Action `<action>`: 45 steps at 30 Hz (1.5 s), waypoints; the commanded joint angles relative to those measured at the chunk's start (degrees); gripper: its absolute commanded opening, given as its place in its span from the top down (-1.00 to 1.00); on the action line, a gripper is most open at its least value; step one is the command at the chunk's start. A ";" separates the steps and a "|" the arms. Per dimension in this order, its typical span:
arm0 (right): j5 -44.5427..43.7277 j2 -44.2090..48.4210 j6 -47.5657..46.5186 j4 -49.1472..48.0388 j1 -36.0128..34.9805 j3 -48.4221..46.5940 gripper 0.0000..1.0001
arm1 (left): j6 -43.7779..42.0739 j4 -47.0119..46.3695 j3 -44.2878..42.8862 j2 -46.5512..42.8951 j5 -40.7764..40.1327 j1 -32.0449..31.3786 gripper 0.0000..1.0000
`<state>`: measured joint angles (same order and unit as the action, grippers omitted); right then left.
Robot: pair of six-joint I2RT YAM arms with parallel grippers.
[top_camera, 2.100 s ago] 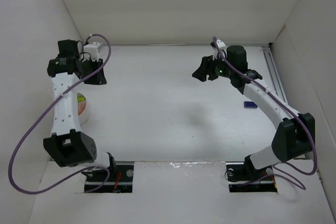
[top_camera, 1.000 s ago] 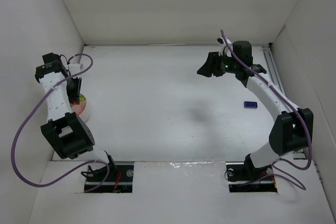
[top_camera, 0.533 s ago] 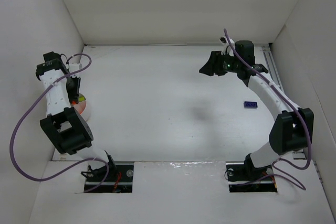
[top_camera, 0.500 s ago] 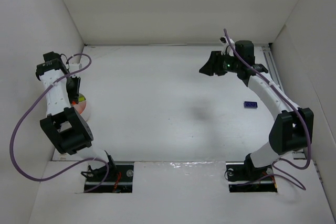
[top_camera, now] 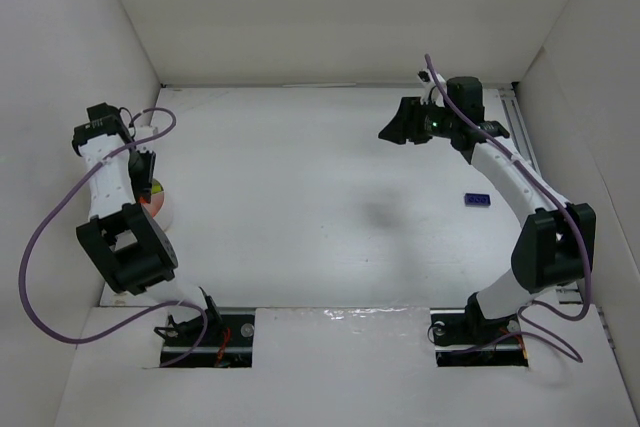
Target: Sort the legos into containers by color
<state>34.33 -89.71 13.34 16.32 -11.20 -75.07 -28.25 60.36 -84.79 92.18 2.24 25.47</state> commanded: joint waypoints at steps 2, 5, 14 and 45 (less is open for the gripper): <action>0.65 -0.46 0.28 -1.11 0.48 -3.15 -0.30 | 0.92 -0.59 1.03 0.10 -1.36 -0.51 0.60; 0.65 -0.46 0.28 -0.58 0.48 -3.16 -0.30 | 1.44 -0.59 1.56 0.10 -1.36 -1.04 0.54; 0.65 -0.99 0.28 -0.06 0.48 -4.21 -0.30 | 1.44 -1.12 1.56 0.63 -1.89 -1.04 0.42; -19.03 0.07 -72.12 41.33 22.80 -1.31 -0.45 | 6.44 -18.51 -24.10 7.57 35.89 -28.64 -1.00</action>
<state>19.49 -89.34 -45.12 52.10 10.37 -76.03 -24.99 47.53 -107.13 99.18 32.99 -3.18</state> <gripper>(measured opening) 0.716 0.997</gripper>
